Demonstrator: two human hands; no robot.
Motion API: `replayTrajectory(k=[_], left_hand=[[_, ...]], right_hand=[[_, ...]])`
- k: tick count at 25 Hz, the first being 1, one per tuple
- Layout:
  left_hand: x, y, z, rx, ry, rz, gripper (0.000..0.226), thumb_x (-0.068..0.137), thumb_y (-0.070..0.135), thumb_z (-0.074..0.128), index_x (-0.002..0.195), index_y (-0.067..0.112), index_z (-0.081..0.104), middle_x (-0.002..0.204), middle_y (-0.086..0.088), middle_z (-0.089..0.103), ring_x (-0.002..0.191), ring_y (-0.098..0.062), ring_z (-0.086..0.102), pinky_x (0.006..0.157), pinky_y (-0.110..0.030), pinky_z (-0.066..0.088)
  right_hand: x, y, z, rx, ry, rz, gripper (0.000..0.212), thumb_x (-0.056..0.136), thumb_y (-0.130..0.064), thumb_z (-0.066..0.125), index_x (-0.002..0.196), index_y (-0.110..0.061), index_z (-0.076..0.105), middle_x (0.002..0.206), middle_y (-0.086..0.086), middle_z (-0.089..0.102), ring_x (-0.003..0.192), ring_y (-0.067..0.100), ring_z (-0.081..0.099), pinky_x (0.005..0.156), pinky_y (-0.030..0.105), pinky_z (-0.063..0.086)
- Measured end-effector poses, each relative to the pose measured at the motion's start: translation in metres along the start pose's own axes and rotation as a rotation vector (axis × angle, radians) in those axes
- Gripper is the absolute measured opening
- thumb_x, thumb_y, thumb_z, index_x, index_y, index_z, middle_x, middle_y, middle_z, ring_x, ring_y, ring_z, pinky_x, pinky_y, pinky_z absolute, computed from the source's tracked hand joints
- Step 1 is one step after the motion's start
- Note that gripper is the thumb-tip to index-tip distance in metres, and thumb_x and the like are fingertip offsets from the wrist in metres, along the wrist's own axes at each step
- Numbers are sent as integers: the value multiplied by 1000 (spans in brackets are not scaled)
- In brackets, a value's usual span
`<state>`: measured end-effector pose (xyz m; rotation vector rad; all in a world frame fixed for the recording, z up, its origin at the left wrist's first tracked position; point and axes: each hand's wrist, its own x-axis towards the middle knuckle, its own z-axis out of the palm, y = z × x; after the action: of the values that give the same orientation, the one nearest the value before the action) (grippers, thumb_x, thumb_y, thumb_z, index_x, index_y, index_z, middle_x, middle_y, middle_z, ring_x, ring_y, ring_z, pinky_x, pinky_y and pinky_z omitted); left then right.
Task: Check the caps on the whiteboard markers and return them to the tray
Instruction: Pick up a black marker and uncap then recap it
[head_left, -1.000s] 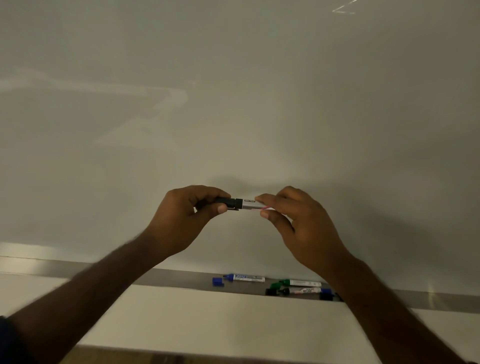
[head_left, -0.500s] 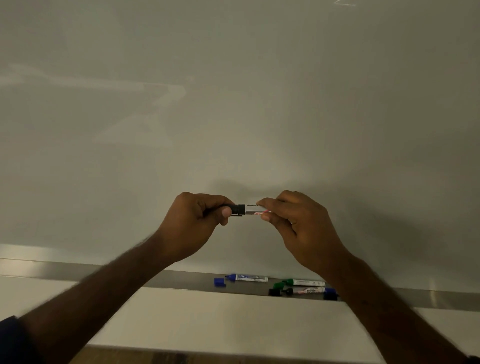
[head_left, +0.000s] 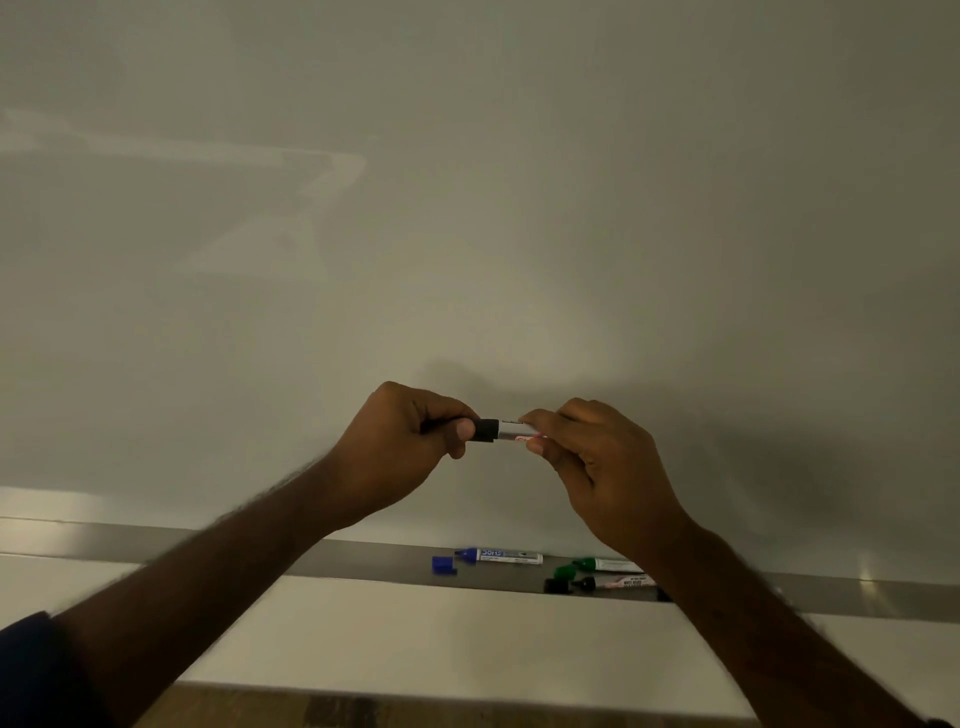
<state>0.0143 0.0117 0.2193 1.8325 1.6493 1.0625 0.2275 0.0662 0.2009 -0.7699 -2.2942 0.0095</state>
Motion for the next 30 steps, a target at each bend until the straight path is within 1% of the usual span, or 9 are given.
replayTrajectory(k=[4,7,11,15,19,21,23,26,30], left_hand=[[7,-30,19,-26,-32,-97,14,90,22,59,89,21,73,75,-12,68,57,-10,46,54,-21,39],[10,-58,37,-96,-27,-205,13,89,23,62,99,24,70,77,1,72,65,-13,57,59,-22,46],[8,-99,60,-142,-27,-336,19,83,26,69,101,24,66,80,5,73,71,-14,64,59,-21,50],[-3,-144,86,-140,-120,-412,18,80,23,73,98,24,70,93,3,71,88,-13,65,78,-25,53],[-18,-181,117,0,-97,-472,16,80,26,72,96,24,72,90,7,69,80,-8,59,64,-16,43],[-23,-194,131,157,-90,-497,16,80,33,71,95,29,73,92,9,68,85,-10,55,72,-25,42],[-29,-203,142,329,-103,-500,14,82,37,66,95,35,72,95,10,68,96,-16,49,79,-33,33],[-34,-214,149,415,-95,-488,15,86,35,60,97,40,69,96,11,66,99,-18,46,77,-35,26],[-39,-226,150,470,-128,-441,22,91,32,55,108,40,66,100,7,65,102,-21,49,81,-37,31]], right_hand=[[-1,21,17,91,-131,57,22,92,-20,57,112,-16,65,81,1,61,73,13,47,61,21,33],[-17,31,42,298,-185,238,31,91,-19,61,121,-18,58,94,-3,63,80,12,54,71,21,45],[-42,38,85,384,-252,373,14,90,-13,61,103,-13,59,83,2,60,70,12,53,64,25,46],[-66,43,131,302,-325,452,11,91,-19,59,98,-14,66,89,7,66,80,19,57,74,35,50],[-94,44,172,158,-401,522,13,90,-24,60,99,-23,69,96,2,68,90,21,58,85,39,46],[-105,43,188,66,-430,562,18,89,-24,61,106,-27,68,104,0,67,98,22,56,90,39,40],[-112,41,201,-13,-462,570,20,89,-24,62,108,-28,67,107,0,67,102,23,54,92,40,38],[-119,39,213,-39,-488,562,18,90,-27,61,107,-28,67,109,-2,67,105,23,52,95,41,37],[-125,38,221,-38,-513,539,20,92,-24,56,108,-29,66,114,-3,65,112,22,49,95,40,32]])
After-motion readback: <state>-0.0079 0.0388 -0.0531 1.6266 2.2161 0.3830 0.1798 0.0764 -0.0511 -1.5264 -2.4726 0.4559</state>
